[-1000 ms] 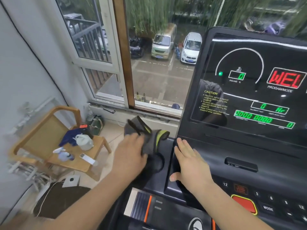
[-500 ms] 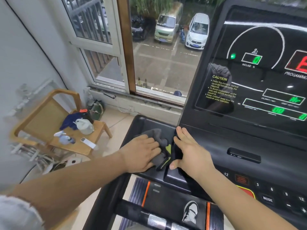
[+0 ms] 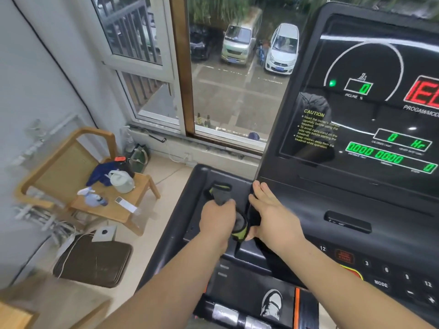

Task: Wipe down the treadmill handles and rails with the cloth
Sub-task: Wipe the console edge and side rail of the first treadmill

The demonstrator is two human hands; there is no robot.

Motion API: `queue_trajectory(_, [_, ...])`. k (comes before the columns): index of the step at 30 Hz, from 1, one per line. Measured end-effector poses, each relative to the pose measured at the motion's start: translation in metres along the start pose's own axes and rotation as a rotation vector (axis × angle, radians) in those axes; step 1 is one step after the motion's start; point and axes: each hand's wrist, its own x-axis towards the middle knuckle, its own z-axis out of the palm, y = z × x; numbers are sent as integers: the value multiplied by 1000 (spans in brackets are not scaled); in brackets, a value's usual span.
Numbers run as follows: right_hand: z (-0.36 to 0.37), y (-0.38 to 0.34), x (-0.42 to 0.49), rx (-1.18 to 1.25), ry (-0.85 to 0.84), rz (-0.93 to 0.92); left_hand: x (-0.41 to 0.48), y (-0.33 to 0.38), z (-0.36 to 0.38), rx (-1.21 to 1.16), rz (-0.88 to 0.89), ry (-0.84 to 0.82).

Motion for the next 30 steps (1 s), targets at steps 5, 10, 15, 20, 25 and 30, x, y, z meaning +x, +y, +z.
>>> queue_trajectory(5, [-2, -2, 1, 24, -27, 20, 6, 1, -25, 949, 588, -219])
queue_trajectory(10, [-8, -5, -4, -5, -60, 19, 34, 11, -59, 1807, 1283, -425])
queue_trajectory(15, [-7, -4, -7, 6, -58, 14, 63, 4, -92, 1927, 1494, -373])
queue_trajectory(20, [-3, 0, -6, 18, -52, 4, 17, 8, -35, 1411, 870, -261])
queue_trajectory(25, [0, 1, -4, 41, -27, 6, 18, 20, -32, 253, 79, -291])
queue_trajectory(30, [-1, 0, -4, 33, -36, 24, -3, -7, -25, 146, 181, -229])
